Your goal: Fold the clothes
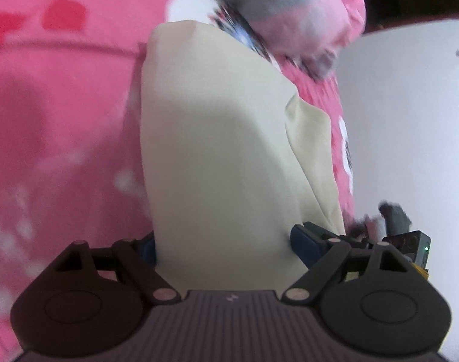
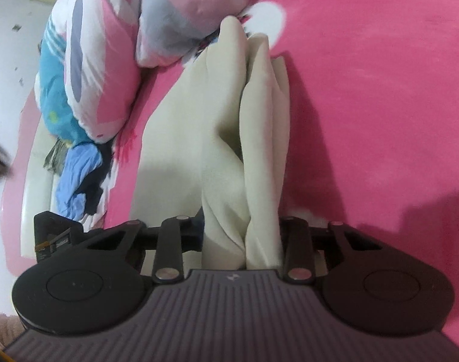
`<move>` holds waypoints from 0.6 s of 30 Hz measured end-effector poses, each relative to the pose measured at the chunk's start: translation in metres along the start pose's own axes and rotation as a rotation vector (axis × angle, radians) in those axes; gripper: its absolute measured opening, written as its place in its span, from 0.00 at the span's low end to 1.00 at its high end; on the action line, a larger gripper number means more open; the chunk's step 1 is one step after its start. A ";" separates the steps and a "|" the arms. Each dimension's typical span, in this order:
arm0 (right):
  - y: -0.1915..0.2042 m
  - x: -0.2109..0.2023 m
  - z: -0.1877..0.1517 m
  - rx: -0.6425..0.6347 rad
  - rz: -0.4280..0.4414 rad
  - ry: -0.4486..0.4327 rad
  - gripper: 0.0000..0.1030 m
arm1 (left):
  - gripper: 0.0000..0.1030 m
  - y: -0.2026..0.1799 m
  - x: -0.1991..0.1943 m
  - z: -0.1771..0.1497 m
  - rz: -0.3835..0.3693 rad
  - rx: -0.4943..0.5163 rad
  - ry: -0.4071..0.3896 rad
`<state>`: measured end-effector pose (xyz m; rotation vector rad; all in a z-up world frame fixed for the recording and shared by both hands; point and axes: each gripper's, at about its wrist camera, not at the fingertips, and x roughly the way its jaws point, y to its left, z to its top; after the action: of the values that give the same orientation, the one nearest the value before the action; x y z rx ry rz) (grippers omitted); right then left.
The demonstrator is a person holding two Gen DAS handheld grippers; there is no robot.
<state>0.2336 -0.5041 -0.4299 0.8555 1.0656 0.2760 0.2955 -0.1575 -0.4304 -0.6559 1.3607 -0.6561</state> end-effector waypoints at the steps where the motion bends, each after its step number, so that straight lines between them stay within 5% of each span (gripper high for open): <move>1: -0.004 -0.012 -0.005 0.002 -0.015 -0.015 0.28 | 0.83 -0.009 0.008 -0.006 -0.011 0.013 0.018; 10: -0.081 -0.123 -0.020 0.043 -0.192 -0.122 0.28 | 0.83 -0.097 0.107 -0.073 -0.085 0.119 0.159; 18: -0.124 -0.171 -0.055 0.073 -0.218 -0.134 0.28 | 0.83 -0.131 0.132 -0.133 -0.069 0.142 0.206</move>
<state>0.0798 -0.6594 -0.4201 0.8033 1.0384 -0.0030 0.1703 -0.3485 -0.4312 -0.5336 1.4699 -0.8871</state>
